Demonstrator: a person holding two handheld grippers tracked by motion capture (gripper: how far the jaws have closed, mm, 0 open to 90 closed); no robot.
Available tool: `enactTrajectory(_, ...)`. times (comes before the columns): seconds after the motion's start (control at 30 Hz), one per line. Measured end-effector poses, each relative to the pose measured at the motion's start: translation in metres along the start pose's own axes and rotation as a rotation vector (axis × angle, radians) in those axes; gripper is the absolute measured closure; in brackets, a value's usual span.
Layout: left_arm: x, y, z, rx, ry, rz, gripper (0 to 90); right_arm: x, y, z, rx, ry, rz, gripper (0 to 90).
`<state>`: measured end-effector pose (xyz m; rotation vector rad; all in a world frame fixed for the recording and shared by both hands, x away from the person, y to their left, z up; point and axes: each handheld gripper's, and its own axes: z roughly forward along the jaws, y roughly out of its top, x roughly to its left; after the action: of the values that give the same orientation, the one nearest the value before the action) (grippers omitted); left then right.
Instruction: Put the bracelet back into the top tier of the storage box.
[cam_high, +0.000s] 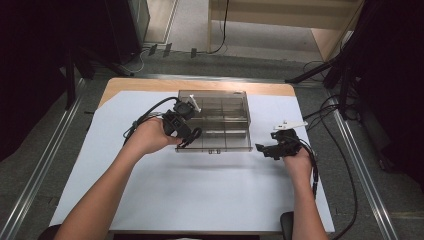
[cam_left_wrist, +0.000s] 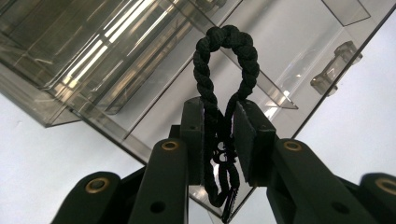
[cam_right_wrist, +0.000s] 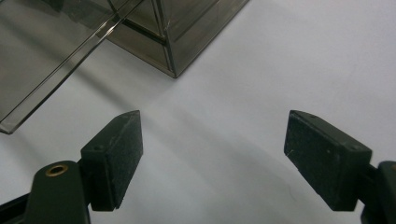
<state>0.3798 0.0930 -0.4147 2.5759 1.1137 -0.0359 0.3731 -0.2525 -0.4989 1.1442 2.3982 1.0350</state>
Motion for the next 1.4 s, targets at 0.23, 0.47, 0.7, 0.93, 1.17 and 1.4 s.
enactTrajectory(0.23, 0.0, -0.001, 0.005, 0.003, -0.005, -0.002, 75.1, 0.0, 0.0, 0.0, 0.0, 0.001, 0.006, 20.4)
enactTrajectory(0.47, 0.002, -0.003, 0.007, 0.011, -0.012, -0.012, 74.5, 0.0, 0.0, 0.0, 0.002, 0.001, 0.002, 20.5)
enactTrajectory(0.7, 0.003, -0.003, 0.009, 0.016, -0.013, -0.018, 70.5, -0.001, 0.0, -0.001, -0.001, 0.0, 0.003, 20.4)
enactTrajectory(0.93, 0.004, -0.003, 0.007, 0.014, -0.011, -0.02, 62.4, -0.001, 0.0, -0.001, 0.0, 0.0, 0.004, 20.4)
enactTrajectory(1.17, 0.003, -0.005, 0.0, -0.007, 0.001, -0.013, 52.2, -0.001, 0.0, -0.001, 0.001, 0.0, 0.005, 20.4)
enactTrajectory(1.4, 0.003, -0.001, -0.013, -0.052, 0.002, -0.012, 49.9, -0.001, 0.0, -0.001, -0.001, -0.001, 0.006, 20.4)
